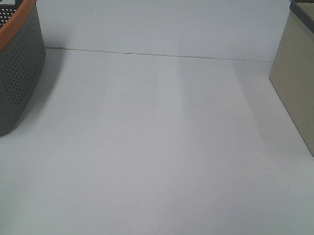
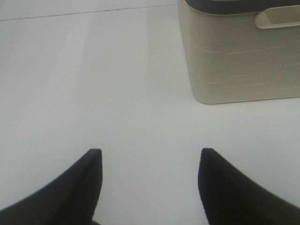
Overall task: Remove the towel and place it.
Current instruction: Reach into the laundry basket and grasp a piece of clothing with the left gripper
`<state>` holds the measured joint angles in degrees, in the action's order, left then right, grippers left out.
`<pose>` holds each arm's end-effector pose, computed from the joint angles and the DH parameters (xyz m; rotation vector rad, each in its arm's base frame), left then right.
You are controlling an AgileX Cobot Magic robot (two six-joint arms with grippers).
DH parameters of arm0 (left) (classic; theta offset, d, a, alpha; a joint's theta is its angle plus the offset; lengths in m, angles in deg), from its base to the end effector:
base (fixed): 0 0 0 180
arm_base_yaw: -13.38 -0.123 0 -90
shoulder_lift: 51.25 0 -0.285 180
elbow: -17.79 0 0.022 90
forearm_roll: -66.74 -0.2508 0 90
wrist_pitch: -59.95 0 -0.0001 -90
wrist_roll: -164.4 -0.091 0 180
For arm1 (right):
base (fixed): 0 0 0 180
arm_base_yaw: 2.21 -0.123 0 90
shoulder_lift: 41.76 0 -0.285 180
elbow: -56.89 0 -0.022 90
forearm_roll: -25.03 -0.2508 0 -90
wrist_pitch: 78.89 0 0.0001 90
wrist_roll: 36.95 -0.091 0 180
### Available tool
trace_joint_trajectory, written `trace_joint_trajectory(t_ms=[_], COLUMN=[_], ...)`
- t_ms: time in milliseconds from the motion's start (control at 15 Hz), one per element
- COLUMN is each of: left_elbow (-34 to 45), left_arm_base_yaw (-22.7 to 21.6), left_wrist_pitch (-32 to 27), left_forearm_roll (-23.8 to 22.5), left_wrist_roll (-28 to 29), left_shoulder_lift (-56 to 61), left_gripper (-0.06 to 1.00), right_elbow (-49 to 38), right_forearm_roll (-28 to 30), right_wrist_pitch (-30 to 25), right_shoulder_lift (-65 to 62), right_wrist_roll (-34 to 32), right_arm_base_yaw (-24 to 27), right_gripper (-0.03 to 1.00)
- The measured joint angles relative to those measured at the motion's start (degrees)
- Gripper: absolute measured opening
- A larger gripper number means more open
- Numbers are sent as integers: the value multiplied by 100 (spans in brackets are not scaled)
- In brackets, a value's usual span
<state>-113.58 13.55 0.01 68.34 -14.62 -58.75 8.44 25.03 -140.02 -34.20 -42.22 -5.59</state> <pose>-0.0049 -0.0022 0.2782 -0.0132 2.0258 -0.0460 -0.0059 -0.0004 0.2773 0.0337 2.0455 0.0943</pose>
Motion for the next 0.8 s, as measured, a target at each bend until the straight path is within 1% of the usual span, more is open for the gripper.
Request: trace_joint_trajectory(t_ms=[800], left_elbow=[0], left_arm_base_yaw=[0], left_wrist_pitch=[0], left_forearm_roll=[-6], left_wrist_roll=[0], left_shoulder_lift=[0], left_gripper=[99], right_elbow=[0], right_forearm_roll=[0], right_wrist_pitch=[0], right_shoulder_lift=[0], right_wrist_roll=[0], right_arm_base_yaw=[0], right_gripper=[61])
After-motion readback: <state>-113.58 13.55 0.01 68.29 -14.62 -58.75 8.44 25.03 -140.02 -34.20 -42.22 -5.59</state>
